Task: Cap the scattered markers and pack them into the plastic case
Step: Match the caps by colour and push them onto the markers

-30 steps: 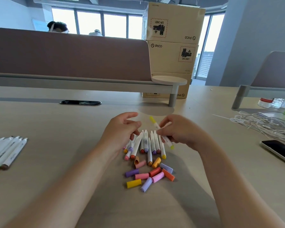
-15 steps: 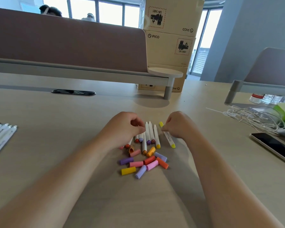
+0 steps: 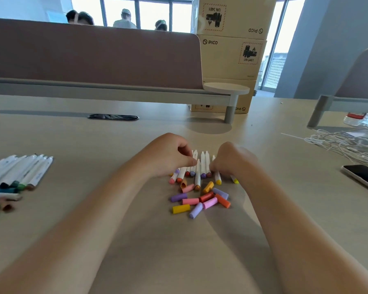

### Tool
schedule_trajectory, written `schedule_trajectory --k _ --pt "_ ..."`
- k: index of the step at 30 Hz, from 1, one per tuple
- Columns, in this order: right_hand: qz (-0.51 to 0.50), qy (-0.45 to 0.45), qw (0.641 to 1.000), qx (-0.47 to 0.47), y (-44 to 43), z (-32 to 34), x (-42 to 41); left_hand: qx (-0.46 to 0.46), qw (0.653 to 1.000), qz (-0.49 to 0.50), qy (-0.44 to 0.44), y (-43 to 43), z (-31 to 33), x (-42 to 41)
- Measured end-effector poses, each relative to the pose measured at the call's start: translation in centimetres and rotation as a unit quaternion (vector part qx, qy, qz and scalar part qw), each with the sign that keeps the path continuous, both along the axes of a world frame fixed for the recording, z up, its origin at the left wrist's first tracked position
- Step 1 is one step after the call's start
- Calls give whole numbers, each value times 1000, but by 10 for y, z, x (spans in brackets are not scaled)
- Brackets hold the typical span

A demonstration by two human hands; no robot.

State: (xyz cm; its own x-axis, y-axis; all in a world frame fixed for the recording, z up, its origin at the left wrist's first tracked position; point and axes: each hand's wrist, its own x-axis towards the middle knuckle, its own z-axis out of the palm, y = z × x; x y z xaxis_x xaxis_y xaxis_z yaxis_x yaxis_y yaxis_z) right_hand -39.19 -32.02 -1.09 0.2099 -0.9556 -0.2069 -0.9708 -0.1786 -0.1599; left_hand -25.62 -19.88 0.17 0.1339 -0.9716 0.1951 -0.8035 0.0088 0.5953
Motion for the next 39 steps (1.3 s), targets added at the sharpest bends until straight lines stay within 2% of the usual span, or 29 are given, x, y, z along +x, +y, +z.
schedule_trajectory --k 3,5,8,12,18,26,29,33,37,39 --pt "16 -25 1000 3 3 2 -5 55 997 -27 -47 15 6 -2" --pt "22 -108 994 -5 4 3 -11 94 992 -43 -69 26 9 -4" --pt "34 -263 964 25 9 7 -14 134 986 -46 -81 41 10 -4" --pt "73 -382 917 83 20 9 -7 163 982 -46 -89 54 5 -7" --pt "117 -436 883 128 30 7 0 158 979 -36 -128 63 -2 -11" --pt "166 -420 882 134 40 7 2 158 979 -50 -120 62 -12 -7" --pt "179 -432 871 149 44 9 -1 135 989 -33 -55 62 -7 4" --pt "204 -446 853 176 46 12 -6 70 989 6 130 55 -1 24" --pt "212 -448 854 158 39 16 -10 -19 947 60 315 38 0 36" --pt "217 -449 854 150 36 19 -13 -40 926 64 370 30 0 40"
